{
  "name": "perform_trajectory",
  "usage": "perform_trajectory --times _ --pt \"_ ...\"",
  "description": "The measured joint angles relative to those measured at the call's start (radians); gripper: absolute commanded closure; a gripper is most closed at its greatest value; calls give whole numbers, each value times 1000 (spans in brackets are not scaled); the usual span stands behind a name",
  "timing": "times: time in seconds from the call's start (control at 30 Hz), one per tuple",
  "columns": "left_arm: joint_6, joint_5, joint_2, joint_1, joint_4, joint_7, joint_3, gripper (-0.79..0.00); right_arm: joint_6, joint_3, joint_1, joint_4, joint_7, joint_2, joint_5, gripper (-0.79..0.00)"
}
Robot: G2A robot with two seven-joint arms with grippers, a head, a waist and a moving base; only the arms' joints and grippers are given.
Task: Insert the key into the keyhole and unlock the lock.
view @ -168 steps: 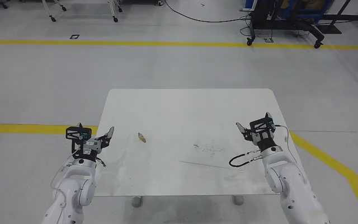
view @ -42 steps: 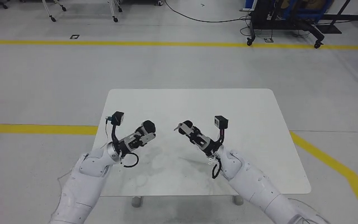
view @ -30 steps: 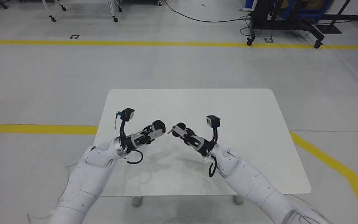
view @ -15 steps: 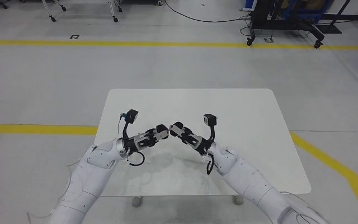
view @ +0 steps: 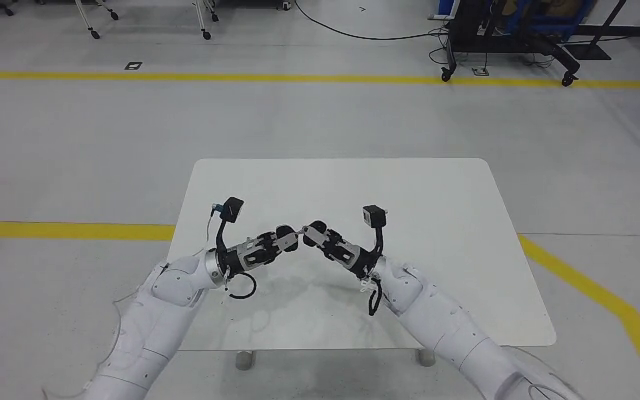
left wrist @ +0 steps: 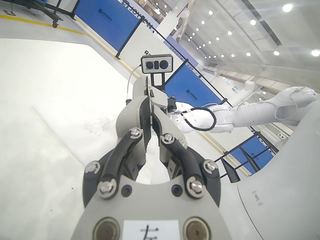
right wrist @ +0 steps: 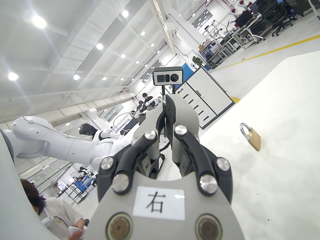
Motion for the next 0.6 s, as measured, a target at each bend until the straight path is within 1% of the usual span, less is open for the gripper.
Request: perform_trajectory --times 0.03,0.2,0.3,0.6 --pt "2 2 1 2 -3 1 -1 0 0 -1 1 0 6 0 -6 -782" --pt "10 10 6 13 -24 12 -6 0 0 -4 2 -6 22 0 -22 -785" --pt "21 19 12 19 -34 27 -27 0 0 -4 2 -6 21 0 -21 -785" --pt "22 20 12 20 -35 28 -28 0 0 -4 2 -6 21 0 -21 -785"
